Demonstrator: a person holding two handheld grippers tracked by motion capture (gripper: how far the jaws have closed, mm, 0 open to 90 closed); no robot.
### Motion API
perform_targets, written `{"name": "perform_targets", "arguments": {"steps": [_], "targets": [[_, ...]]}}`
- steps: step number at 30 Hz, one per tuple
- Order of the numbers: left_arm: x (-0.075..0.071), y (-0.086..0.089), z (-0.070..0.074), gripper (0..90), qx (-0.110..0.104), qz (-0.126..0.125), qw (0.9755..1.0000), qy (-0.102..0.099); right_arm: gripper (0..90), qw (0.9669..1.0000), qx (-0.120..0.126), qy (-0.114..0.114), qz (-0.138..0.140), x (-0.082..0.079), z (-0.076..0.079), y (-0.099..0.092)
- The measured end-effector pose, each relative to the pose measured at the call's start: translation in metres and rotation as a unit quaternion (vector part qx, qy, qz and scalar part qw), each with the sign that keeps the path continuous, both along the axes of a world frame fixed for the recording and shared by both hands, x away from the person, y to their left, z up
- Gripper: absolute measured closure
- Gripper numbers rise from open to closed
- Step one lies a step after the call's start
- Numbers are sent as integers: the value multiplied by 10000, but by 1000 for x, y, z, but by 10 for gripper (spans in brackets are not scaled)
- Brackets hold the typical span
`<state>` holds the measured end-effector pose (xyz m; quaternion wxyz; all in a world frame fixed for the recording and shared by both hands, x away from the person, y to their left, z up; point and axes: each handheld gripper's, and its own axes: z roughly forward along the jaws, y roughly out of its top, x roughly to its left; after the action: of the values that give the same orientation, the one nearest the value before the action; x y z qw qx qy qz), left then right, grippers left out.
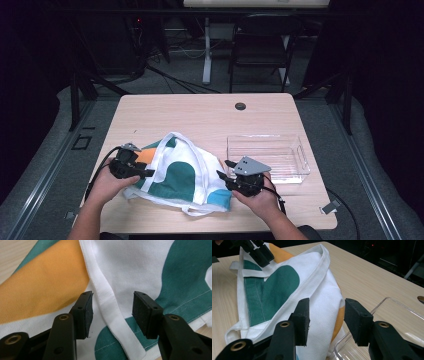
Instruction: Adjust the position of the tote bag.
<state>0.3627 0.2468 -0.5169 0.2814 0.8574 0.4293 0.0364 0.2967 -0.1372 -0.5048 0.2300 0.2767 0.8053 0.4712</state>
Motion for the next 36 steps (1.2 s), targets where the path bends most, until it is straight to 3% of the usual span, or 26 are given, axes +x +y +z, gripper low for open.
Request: {"name": "perform_targets", "arguments": {"steps": [8, 18, 24, 36], "targets": [[-2, -1, -3, 493, 42, -37, 9997, 235, 556, 10000, 63, 51, -12, 2, 0, 1], [-1, 2, -10, 484, -12, 144, 9997, 180, 556, 9999, 87, 94, 13, 5, -1, 2], [2, -3, -14, 504, 127, 88, 9998, 119, 557, 9999, 106, 98, 45, 4, -1, 3], [11, -7, -16, 513, -75, 65, 9996, 260, 557, 9999, 100, 88, 24, 1, -2, 0]]}}
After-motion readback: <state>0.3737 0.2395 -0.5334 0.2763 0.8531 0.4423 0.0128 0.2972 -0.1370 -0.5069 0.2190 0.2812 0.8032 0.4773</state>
